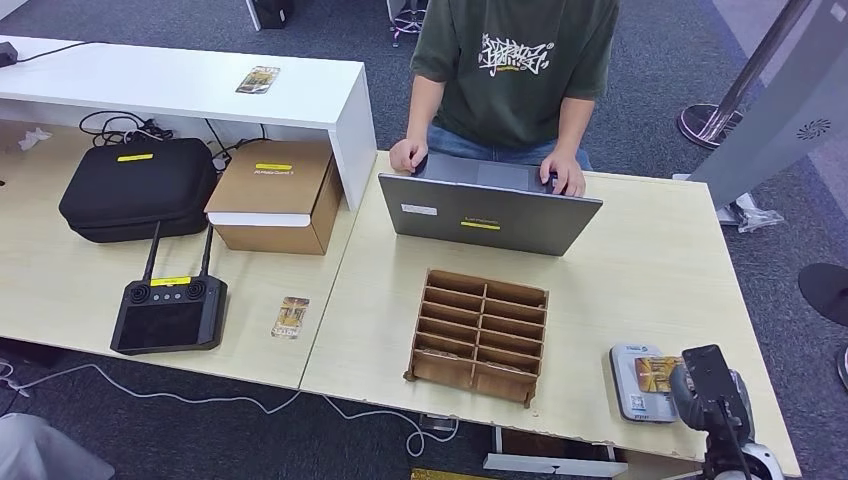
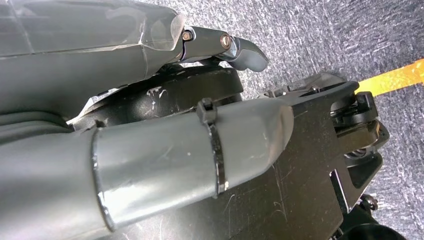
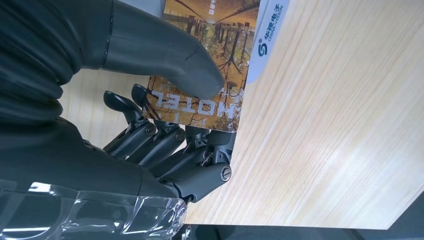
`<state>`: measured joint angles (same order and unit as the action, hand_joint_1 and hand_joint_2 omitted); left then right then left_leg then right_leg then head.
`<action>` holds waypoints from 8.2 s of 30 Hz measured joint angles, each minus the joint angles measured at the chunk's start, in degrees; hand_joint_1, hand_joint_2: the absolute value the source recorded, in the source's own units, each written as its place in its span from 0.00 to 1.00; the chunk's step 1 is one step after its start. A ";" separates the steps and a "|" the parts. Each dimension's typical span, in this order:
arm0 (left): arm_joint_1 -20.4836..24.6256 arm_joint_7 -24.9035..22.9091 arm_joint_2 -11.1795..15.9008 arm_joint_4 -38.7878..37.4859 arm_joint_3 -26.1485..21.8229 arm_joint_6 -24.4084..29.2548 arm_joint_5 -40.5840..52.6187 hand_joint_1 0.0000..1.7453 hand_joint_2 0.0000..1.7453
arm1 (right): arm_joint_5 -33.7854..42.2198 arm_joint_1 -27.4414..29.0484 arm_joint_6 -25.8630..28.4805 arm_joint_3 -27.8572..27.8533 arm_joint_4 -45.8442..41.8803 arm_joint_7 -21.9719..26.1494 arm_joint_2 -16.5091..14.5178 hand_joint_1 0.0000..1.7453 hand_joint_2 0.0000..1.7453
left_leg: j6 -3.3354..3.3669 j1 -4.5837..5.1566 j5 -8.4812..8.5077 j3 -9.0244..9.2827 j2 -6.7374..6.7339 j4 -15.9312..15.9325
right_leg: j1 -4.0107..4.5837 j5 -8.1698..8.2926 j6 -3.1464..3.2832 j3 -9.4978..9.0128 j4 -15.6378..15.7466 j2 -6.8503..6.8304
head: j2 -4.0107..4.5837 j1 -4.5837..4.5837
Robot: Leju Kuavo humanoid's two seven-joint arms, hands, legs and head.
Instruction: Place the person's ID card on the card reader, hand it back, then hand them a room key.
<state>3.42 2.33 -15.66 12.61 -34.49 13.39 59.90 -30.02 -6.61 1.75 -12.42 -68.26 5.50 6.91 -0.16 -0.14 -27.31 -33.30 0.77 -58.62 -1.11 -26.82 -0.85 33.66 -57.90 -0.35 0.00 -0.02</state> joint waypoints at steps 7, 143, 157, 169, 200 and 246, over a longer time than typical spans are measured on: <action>-0.05 0.18 0.12 0.00 0.00 0.76 0.07 0.00 0.00 | 0.62 1.38 6.00 -0.33 -3.19 6.38 -0.68 1.00 1.00 | 0.00 0.00 0.00 -0.02 -0.01 0.00 | 0.00 0.00 0.00 0.00 0.00 0.01 | 0.00 0.00; 2.18 0.78 -0.17 0.00 -0.92 -2.75 -2.89 0.00 0.00 | -42.13 19.09 8.99 32.64 -32.65 -1.46 -12.53 0.00 1.00 | 0.02 -0.03 -0.12 -0.11 0.02 -0.01 | 0.01 -0.07 -0.10 0.02 0.10 0.05 | 0.00 0.00; 3.58 -0.57 -0.19 0.00 -0.60 -4.17 -0.29 0.00 0.00 | -44.30 8.67 9.06 37.09 -16.36 -0.60 -7.31 0.00 1.00 | 0.04 -0.02 -0.10 -0.10 0.03 -0.03 | 0.00 -0.03 -0.11 0.00 0.10 0.03 | 0.00 -0.01; 3.98 -1.66 0.03 0.00 0.72 -5.68 0.91 0.00 0.00 | -44.08 7.66 8.90 38.35 -13.27 -0.87 -4.48 0.00 1.00 | 0.04 -0.02 -0.10 -0.09 0.02 -0.03 | 0.00 -0.04 -0.10 0.01 0.10 0.05 | 0.00 0.00; 4.54 -3.32 1.15 0.00 3.48 -9.86 1.99 0.00 0.00 | -45.66 3.63 14.88 38.54 -16.54 -1.09 -4.37 0.00 1.00 | 0.02 -0.02 -0.08 -0.09 0.02 -0.03 | 0.00 -0.03 -0.11 -0.01 0.09 0.04 | 0.00 0.01; 4.30 -3.57 2.65 0.00 3.67 -12.64 1.91 0.00 0.00 | -50.67 6.91 9.30 38.90 -15.49 -3.63 -0.39 0.00 1.00 | 0.02 -0.02 -0.08 -0.09 -0.02 -0.03 | 0.01 -0.04 -0.11 -0.01 0.09 0.05 | 0.00 -0.01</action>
<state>7.72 -1.24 -13.01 12.61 -30.82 0.75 61.82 -80.68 0.30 11.05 26.48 -83.76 1.87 6.52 -0.14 -0.16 -27.39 -33.39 0.75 -58.64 -1.10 -26.86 -0.96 33.66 -57.80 -0.29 0.00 -0.03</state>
